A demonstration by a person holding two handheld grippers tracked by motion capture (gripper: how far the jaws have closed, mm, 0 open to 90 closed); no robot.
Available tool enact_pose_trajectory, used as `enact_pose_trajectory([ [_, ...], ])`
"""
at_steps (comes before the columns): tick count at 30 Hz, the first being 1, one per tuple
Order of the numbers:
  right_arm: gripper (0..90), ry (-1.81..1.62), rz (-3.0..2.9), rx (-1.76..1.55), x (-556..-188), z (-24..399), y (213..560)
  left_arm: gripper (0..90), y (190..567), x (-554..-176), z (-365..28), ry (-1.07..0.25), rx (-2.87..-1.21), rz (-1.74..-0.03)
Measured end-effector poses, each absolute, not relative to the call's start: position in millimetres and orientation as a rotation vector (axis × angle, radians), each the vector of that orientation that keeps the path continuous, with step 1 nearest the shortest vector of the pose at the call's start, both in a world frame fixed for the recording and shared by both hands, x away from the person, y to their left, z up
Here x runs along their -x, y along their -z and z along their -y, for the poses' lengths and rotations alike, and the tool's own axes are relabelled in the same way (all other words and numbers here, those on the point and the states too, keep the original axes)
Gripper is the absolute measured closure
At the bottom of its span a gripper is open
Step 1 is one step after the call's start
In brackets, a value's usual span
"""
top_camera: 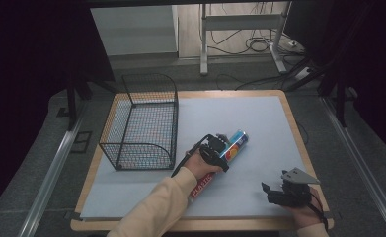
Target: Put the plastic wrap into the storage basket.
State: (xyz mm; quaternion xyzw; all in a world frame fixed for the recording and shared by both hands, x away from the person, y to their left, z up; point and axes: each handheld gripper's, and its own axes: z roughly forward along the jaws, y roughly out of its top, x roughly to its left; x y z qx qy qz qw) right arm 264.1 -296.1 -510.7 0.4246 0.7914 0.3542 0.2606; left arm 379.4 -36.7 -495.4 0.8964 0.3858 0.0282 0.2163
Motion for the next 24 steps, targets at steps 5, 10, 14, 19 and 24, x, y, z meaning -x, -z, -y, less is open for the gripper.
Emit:
enact_pose_trajectory([
  [5, 14.4, -0.962, -2.141, -1.149, -264.0, 296.1, 510.4, 31.2, 484.5, -378.6, 35.4, -0.098, -2.476, -1.041],
  [10, 14.4, -0.963, -2.141, -1.146, -263.8, 296.0, 510.3, 31.4, 472.5, -378.6, 31.7, -0.110, -2.453, -1.031],
  [14, 14.4, -0.965, -2.140, -1.147, -263.7, 296.1, 510.0, 31.5, 463.1, -377.6, 28.6, -0.120, -2.445, -1.010],
  [19, 14.4, -0.961, -2.140, -1.148, -264.0, 296.0, 510.4, 31.6, 454.7, -376.2, 24.4, -0.134, -2.430, -0.995],
  [24, 14.4, -0.962, -2.139, -1.145, -263.6, 295.6, 510.0, 31.6, 450.5, -376.2, 21.6, -0.139, -2.419, -0.993],
])
